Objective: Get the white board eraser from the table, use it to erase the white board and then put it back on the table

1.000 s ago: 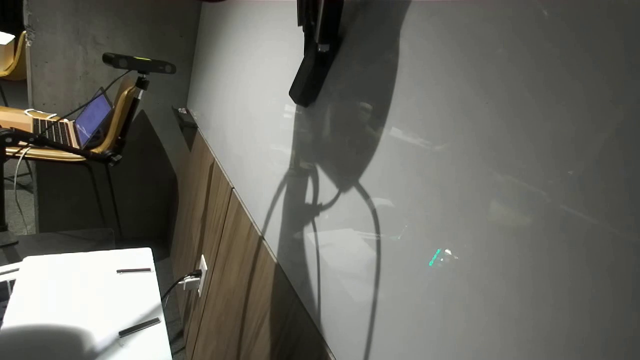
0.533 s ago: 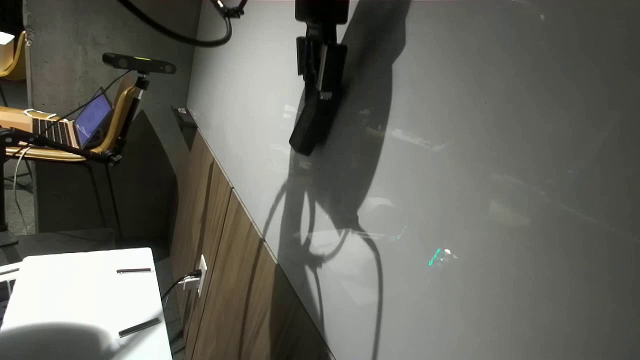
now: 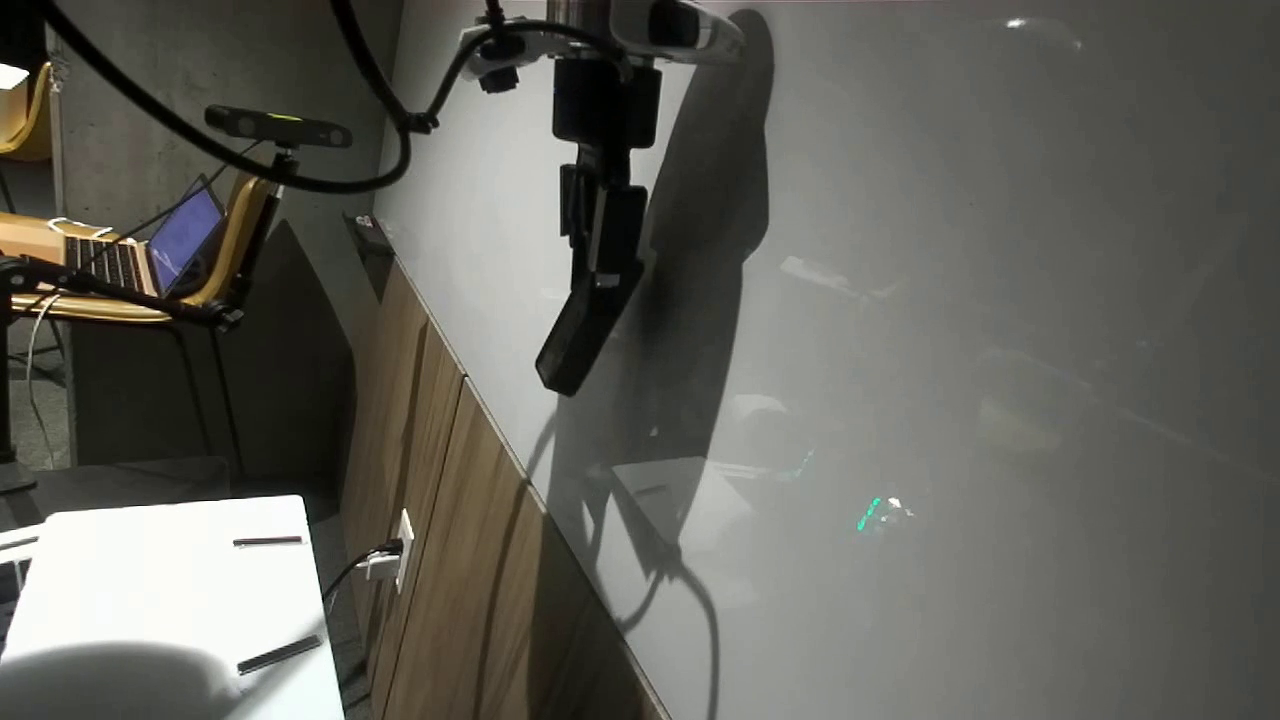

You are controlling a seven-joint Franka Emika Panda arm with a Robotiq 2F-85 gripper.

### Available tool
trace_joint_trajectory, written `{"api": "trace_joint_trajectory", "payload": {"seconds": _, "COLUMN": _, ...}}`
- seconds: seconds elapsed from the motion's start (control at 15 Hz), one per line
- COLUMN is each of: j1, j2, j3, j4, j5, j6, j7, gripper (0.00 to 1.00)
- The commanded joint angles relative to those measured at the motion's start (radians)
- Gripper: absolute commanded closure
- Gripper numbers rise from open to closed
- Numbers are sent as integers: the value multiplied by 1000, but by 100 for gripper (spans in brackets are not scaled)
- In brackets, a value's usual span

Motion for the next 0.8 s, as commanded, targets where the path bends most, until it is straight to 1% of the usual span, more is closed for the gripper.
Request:
{"api": "trace_joint_trajectory", "payload": {"seconds": 0.0, "j1": 8, "j2": -54, "j3": 36, "j4": -34, "j5": -48, "j6": -111, "j7": 87, "gripper": 69}}
{"api": "trace_joint_trajectory", "payload": {"seconds": 0.13, "j1": 7, "j2": -63, "j3": 53, "j4": -71, "j5": -78, "j6": -156, "j7": 123, "gripper": 69}}
{"api": "trace_joint_trajectory", "payload": {"seconds": 0.27, "j1": 4, "j2": -62, "j3": 56, "j4": -108, "j5": -92, "j6": -179, "j7": 138, "gripper": 69}}
{"api": "trace_joint_trajectory", "payload": {"seconds": 0.53, "j1": -12, "j2": -36, "j3": 40, "j4": -194, "j5": -114, "j6": -196, "j7": 152, "gripper": 69}}
{"api": "trace_joint_trajectory", "payload": {"seconds": 0.73, "j1": -21, "j2": -11, "j3": 28, "j4": -267, "j5": -111, "j6": -206, "j7": 162, "gripper": 69}}
